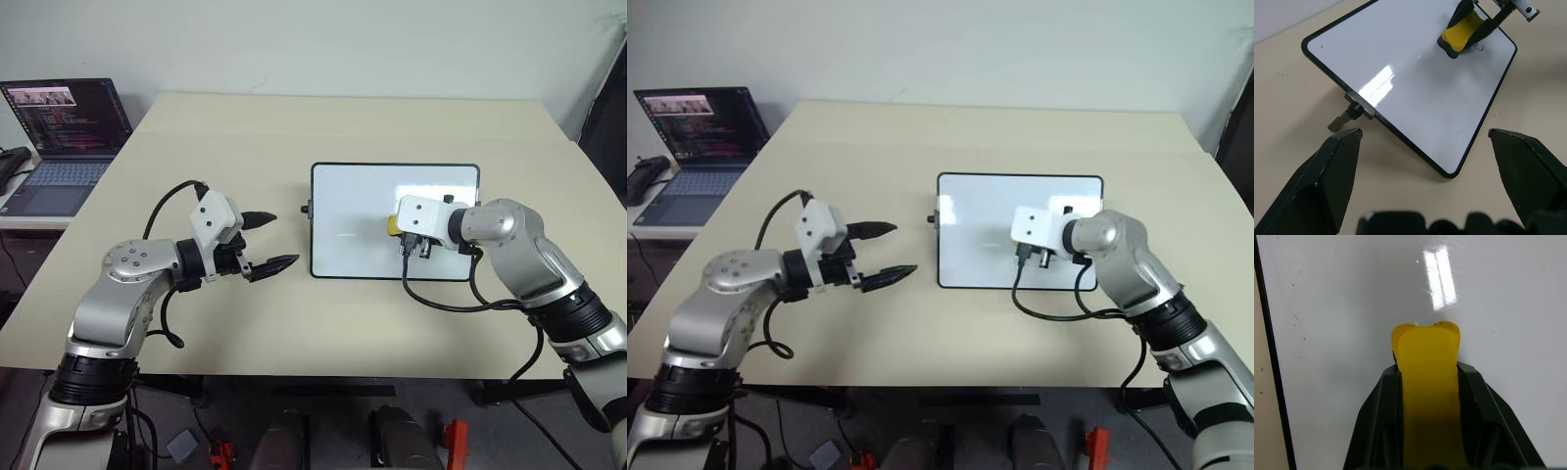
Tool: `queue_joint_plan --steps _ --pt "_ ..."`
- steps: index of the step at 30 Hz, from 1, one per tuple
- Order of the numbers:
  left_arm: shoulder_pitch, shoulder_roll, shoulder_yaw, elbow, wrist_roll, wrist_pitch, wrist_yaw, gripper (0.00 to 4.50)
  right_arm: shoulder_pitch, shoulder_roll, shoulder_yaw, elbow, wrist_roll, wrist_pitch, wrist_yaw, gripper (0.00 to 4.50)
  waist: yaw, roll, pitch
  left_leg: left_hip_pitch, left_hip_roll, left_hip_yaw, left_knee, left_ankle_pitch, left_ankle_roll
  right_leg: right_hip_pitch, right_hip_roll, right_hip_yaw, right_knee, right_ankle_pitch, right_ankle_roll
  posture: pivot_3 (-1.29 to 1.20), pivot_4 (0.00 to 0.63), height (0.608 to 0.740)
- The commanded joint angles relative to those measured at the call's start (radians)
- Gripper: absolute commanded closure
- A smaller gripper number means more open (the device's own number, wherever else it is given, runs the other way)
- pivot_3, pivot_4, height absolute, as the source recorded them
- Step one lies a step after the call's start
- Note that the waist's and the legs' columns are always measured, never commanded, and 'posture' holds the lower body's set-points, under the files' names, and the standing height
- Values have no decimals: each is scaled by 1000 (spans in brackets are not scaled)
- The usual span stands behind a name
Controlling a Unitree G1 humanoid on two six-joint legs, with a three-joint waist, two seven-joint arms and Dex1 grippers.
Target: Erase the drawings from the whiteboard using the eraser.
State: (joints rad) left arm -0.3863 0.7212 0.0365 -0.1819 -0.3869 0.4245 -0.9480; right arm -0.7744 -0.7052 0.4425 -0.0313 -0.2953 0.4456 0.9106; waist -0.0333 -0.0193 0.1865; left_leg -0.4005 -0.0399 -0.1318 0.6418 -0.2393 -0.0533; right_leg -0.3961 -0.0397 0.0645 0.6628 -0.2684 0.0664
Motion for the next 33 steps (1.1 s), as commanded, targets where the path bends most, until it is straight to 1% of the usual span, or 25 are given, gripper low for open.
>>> queue_joint_plan --steps 1,6,12,21,33 --pt "-1 11 17 -32 1 -9 6 0 7 -21 -6 25 -47 -35 -11 3431 0 0 0 0 0 0 0 0 0 1 0 0 0 0 0 0 150 740" --pt "-7 7 7 -22 9 -14 3 0 20 -37 -21 53 -66 -75 -9 3431 0 0 0 2 0 0 1 0 0 2 0 0 0 0 0 0 150 740" --pt "-16 2 0 -16 14 -16 -2 0 54 -90 -33 81 -91 -112 -12 3431 3 0 0 4 0 -2 2 0 0 7 0 -2 -1 0 0 0 150 740" --pt "-34 -6 -18 -1 24 -26 -8 0 63 -120 -74 129 -95 -124 -46 3433 1 0 0 9 0 0 3 1 1 10 0 -1 0 0 0 0 150 740" --pt "-33 -8 -27 -3 22 -32 -6 0 86 -170 -105 187 -97 -152 -61 3434 1 -1 0 10 0 0 3 2 3 11 0 0 0 1 1 0 150 740"
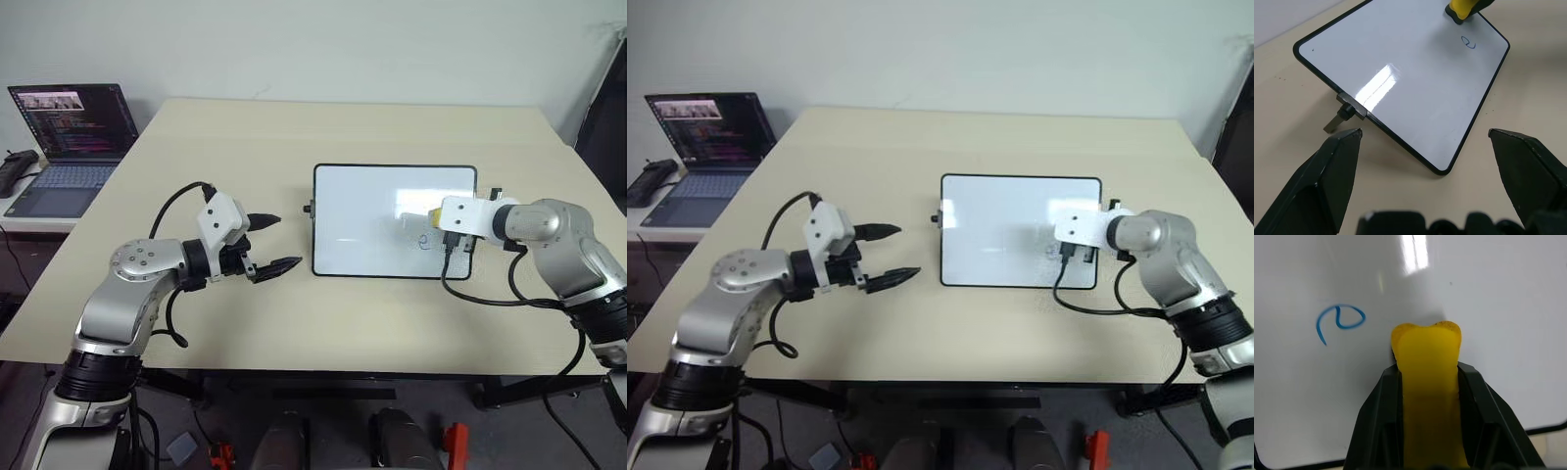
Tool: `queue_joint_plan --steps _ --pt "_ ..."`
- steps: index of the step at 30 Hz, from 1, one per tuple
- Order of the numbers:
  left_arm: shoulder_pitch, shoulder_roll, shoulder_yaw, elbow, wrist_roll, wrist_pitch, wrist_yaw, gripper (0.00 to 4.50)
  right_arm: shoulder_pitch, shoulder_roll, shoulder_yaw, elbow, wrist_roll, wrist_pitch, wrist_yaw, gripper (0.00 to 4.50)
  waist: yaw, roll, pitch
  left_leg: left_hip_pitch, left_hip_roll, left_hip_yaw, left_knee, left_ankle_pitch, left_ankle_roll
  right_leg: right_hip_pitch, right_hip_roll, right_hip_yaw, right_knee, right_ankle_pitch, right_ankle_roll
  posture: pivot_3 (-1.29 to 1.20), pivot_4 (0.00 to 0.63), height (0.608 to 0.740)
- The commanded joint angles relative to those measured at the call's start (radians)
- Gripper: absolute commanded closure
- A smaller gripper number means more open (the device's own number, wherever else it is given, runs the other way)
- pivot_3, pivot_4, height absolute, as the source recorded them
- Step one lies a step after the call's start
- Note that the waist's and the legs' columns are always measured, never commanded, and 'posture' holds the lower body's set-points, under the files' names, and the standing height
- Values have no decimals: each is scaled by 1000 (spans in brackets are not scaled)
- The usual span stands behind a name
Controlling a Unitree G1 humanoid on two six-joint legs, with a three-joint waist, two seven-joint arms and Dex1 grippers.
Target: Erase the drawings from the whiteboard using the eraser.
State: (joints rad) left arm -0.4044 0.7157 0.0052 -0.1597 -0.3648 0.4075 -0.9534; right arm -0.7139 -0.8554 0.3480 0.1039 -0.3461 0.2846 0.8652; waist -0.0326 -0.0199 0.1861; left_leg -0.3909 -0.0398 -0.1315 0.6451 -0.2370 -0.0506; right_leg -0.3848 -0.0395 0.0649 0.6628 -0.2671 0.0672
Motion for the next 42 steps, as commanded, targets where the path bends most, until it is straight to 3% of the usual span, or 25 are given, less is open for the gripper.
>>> queue_joint_plan --steps 1,7,12,15,18,22,28,42 --pt "-14 -4 3 -27 -1 -14 0 0 28 -19 -12 52 -47 8 -16 3434 0 0 0 0 0 0 0 0 0 0 0 0 0 0 0 0 150 740" --pt "-14 -5 5 -27 -2 -12 -1 0 31 21 -50 -4 25 11 8 3434 0 0 0 1 0 0 0 0 0 1 0 0 0 0 0 0 150 740" --pt "-20 -5 27 -29 -19 -8 2 0 32 98 -231 -168 308 86 103 3438 -7 2 1 -2 1 0 -2 0 0 -3 0 1 0 0 -1 0 150 740" --pt "-25 -4 52 -40 -46 8 10 0 48 72 -300 -211 381 139 127 3451 -4 2 2 -6 0 -2 -2 0 0 -6 0 -1 1 0 -1 0 150 740" --pt "-19 27 65 -39 -42 1 -3 0 163 -68 -327 -190 323 101 141 3451 12 2 1 -8 0 -3 -2 -2 -2 -6 0 -2 -3 0 0 0 150 740" --pt "-21 40 70 -32 -39 -2 -6 0 255 -143 -369 -237 358 103 164 3451 15 2 1 -9 -1 -2 -3 -4 -1 -5 -1 -2 -7 -2 0 0 150 740" --pt "-32 42 66 -30 -40 3 -11 0 272 -190 -397 -329 410 147 198 3451 -8 4 2 -7 1 0 -3 -4 -1 -6 0 0 -4 -2 0 0 150 740" --pt "-46 25 47 -31 -41 17 -18 0 262 -218 -338 -287 350 127 187 3451 -3 4 2 -7 0 0 -2 -4 -1 -5 0 -1 -4 -2 0 0 150 740"
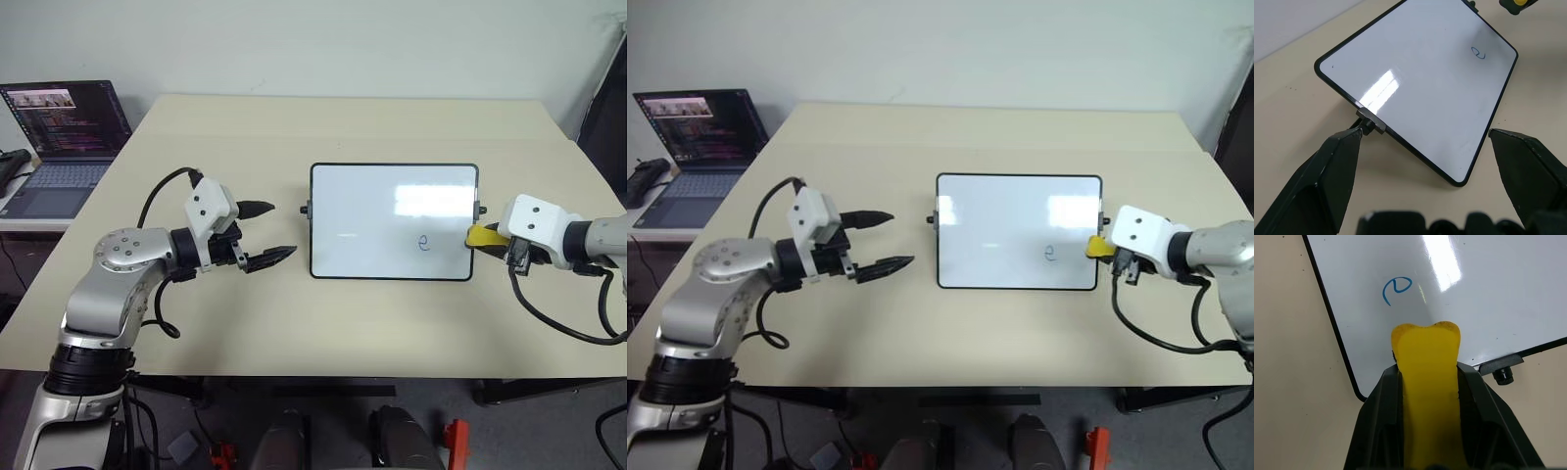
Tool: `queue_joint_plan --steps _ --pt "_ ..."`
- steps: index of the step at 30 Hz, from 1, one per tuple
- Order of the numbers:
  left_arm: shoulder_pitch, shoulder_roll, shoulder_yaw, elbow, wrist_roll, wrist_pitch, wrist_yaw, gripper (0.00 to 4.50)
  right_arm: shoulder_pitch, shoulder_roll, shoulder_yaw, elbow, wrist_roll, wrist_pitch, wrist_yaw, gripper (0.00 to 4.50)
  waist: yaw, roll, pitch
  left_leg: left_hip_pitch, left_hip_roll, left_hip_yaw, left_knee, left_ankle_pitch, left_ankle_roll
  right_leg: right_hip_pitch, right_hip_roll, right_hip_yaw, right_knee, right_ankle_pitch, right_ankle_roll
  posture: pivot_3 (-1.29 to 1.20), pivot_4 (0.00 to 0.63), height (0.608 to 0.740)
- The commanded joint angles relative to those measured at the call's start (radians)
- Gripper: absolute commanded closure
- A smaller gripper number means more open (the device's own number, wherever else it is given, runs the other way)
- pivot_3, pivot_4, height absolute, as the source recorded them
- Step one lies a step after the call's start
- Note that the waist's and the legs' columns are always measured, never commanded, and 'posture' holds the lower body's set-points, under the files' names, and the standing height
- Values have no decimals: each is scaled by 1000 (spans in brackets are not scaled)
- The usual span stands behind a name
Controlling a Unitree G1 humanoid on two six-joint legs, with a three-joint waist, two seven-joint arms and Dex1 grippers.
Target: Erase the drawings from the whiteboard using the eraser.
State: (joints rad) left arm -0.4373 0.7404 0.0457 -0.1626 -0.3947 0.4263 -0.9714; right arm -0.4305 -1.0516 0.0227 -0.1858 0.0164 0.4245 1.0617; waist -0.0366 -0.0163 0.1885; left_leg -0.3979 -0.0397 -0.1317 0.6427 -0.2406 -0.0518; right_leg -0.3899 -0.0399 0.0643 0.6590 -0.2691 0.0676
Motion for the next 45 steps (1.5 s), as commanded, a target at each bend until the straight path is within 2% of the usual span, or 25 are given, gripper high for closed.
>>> queue_joint_plan --steps 1,10,15,23,30,38,45 --pt "-12 1 7 -28 -10 -2 -1 0 -25 -19 -10 2 -13 -13 -9 3451 1 0 0 0 0 0 0 0 0 0 0 0 0 0 0 0 150 740" --pt "-11 -2 2 -32 -9 -1 -2 0 -63 16 16 -23 -3 -9 -3 3451 2 0 0 0 0 0 0 0 0 0 0 0 0 0 0 0 150 740" --pt "-18 -14 -20 -22 3 -11 -4 0 -134 111 71 -75 18 25 -18 3451 0 0 0 0 0 0 0 0 0 0 0 0 0 0 0 0 150 740" --pt "-16 -31 -40 -21 10 -21 -4 0 -208 236 282 -63 -147 40 -82 3451 4 0 0 0 0 -1 0 0 0 0 0 0 1 0 0 0 150 740" --pt "-15 -36 -43 -17 17 -26 -9 0 -240 297 369 -25 -240 24 -100 3451 4 0 0 0 0 -1 0 0 0 -1 0 -1 1 0 0 0 150 740" --pt "-8 -35 -38 -20 19 -24 -5 0 -256 283 459 83 -422 -59 -123 3451 4 0 0 0 0 -1 0 0 0 -1 0 -1 1 0 0 0 150 740" --pt "-3 -34 -37 -22 20 -23 -4 0 -243 263 425 149 -461 -72 -128 3451 5 -1 0 2 -1 -1 2 0 0 2 0 -1 3 0 0 0 150 740"
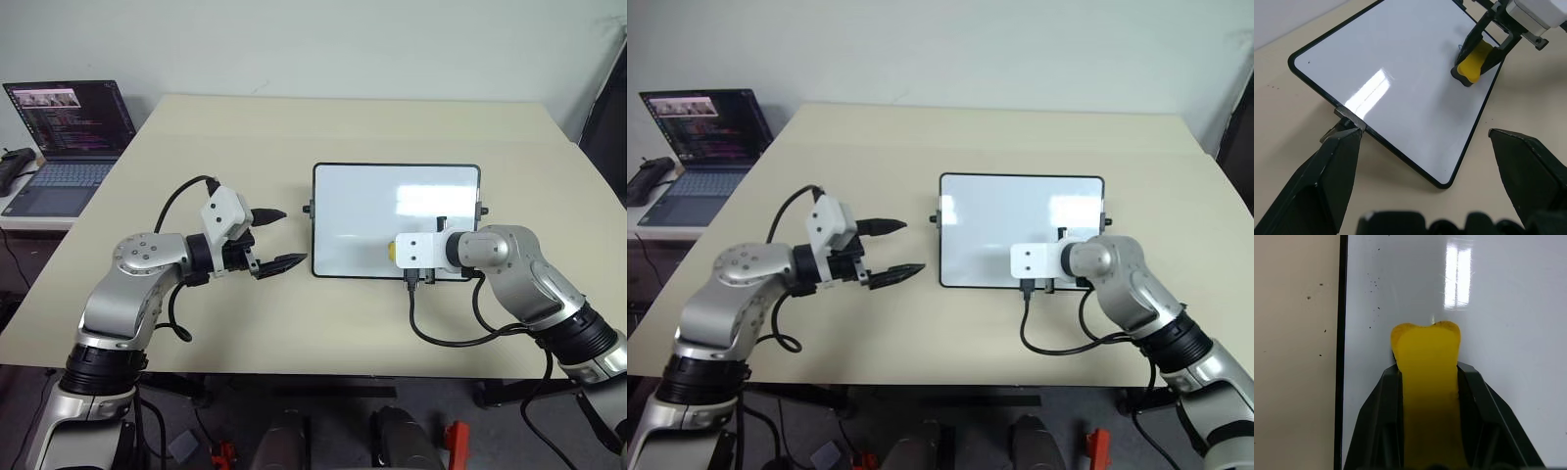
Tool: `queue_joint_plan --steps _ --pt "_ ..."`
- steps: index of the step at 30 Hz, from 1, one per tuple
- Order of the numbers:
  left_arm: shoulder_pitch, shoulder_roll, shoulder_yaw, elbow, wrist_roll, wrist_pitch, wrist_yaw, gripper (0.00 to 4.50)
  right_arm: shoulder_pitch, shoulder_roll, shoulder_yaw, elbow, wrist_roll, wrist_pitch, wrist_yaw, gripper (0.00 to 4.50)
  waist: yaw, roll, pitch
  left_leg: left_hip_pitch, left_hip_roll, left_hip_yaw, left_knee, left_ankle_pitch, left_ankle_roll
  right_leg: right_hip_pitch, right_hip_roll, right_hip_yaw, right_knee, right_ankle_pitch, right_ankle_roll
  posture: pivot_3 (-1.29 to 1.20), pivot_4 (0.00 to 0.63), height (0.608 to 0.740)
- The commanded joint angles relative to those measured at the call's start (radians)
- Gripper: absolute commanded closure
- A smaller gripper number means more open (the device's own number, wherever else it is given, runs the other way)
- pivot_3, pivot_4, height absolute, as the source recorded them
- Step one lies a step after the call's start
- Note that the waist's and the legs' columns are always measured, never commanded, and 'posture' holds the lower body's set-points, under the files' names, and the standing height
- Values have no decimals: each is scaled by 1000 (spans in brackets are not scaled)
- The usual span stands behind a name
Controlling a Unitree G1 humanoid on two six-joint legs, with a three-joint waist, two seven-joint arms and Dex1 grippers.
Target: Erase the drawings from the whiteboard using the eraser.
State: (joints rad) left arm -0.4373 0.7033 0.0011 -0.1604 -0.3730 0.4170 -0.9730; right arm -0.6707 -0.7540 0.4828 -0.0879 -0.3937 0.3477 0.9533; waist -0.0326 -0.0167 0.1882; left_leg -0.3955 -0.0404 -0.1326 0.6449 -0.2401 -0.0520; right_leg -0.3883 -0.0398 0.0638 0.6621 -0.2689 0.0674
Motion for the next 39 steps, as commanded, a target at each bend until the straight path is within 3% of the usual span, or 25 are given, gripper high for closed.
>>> queue_joint_plan --steps 1,15,24,28,34,39 --pt "-3 3 7 -25 -2 -13 -2 0 -1 -43 -39 59 -54 0 -20 3452 2 0 0 0 0 0 0 0 0 0 0 0 0 0 0 0 150 740" --pt "-15 -2 -5 -14 1 -19 -1 0 18 -173 -115 178 -86 -56 -24 3452 0 -3 -2 16 1 1 0 3 2 15 0 1 -1 -2 4 0 150 740" --pt "-20 0 -7 -9 1 -20 -5 0 7 -53 -175 -25 68 -20 70 3452 -19 -2 -1 13 1 1 -2 3 2 10 0 2 0 -1 4 0 150 740" --pt "-23 -2 -9 -7 2 -20 -4 0 13 19 -107 -98 49 1 88 3452 -18 -2 -1 5 1 0 -3 2 1 3 0 1 1 1 -1 0 150 740" --pt "-17 0 -6 -14 1 -17 -1 0 18 53 -79 -50 18 1 60 3452 -12 -2 -1 -5 0 -1 -3 1 -1 -6 0 1 0 1 -1 0 150 740" --pt "-9 4 -1 -21 1 -15 4 0 23 11 -63 17 -37 -45 43 3453 -5 -2 -1 -4 0 0 -3 1 -1 -6 0 0 0 1 -1 0 150 740"
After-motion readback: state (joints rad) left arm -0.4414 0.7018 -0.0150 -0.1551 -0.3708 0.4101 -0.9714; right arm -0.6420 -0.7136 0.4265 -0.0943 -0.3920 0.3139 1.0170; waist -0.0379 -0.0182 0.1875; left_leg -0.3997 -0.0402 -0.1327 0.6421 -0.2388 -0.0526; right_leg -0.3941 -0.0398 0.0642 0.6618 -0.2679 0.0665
